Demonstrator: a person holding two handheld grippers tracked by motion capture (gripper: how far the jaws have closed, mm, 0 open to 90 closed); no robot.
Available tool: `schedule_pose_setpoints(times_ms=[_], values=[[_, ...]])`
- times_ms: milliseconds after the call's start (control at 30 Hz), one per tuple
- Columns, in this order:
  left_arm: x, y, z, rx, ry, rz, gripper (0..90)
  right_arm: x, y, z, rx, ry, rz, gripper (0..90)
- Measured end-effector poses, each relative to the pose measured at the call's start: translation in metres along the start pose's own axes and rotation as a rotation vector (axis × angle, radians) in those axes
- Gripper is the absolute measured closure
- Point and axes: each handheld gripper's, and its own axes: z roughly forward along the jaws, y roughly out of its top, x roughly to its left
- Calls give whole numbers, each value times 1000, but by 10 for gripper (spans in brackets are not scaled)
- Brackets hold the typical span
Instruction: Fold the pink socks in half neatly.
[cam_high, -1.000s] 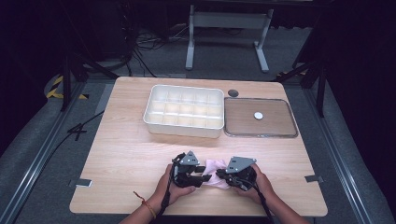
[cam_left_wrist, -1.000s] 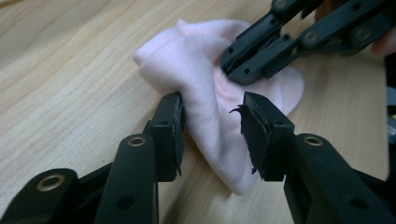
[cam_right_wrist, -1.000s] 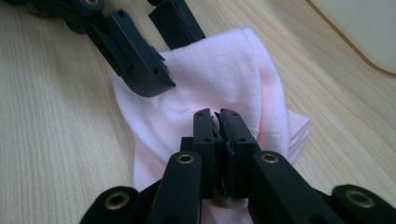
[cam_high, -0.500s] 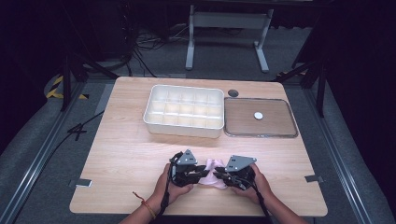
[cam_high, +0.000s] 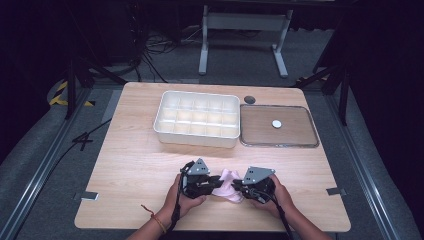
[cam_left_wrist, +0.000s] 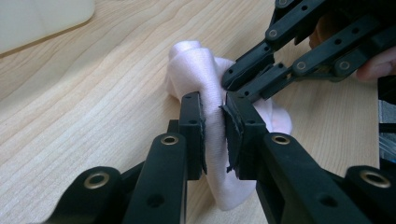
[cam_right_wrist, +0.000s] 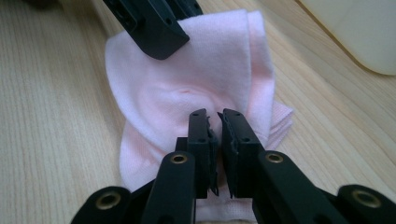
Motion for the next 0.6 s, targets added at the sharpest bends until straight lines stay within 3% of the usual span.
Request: schedule_pose_setpoints(times_ms=[333,600], values=[[-4,2,1,-21,-13,13,763,0,4,7,-10,-2,14,829],[-8,4,1,-16,16,40,770,-1,6,11,-31,-1,19,799]])
